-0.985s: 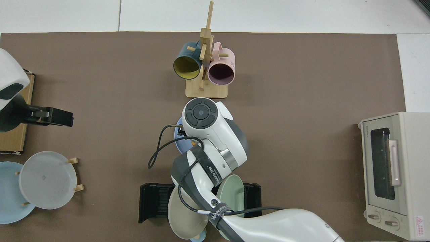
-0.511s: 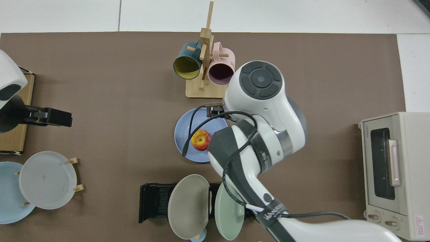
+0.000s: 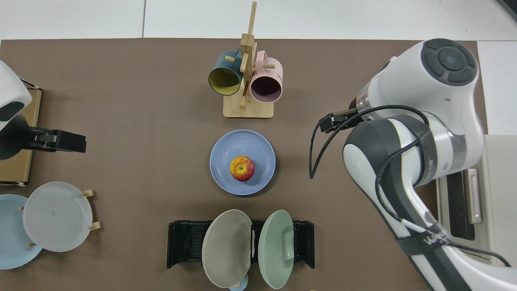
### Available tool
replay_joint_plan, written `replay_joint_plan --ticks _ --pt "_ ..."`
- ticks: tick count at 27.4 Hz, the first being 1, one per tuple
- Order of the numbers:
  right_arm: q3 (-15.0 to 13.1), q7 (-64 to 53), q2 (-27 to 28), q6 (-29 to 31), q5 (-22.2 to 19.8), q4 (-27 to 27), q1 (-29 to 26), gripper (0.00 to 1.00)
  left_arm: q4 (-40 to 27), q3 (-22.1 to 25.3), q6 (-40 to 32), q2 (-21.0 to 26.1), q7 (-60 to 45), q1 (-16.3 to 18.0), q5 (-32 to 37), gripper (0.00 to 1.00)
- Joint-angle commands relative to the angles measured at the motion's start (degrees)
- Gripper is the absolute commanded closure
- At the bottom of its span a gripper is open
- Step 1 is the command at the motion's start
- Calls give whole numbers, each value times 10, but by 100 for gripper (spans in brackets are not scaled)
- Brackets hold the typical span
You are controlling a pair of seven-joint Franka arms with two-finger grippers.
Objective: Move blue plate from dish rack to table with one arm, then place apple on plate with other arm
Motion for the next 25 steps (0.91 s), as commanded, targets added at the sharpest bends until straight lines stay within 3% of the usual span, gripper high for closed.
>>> replay_joint_plan --ticks 1,5,17,25 --pt "9 -64 -36 -15 -13 -26 -47 0 3 1 -5 -7 5 2 -7 0" --pt "10 -98 -56 -34 -41 -26 -69 0 3 1 -5 -7 5 2 -7 0" --pt "9 -227 -107 -68 -43 -29 -136 0 3 1 -5 -7 5 2 -6 0" --pt "10 -197 -114 -68 -41 -20 -147 0 3 1 -5 -7 5 2 -7 0"
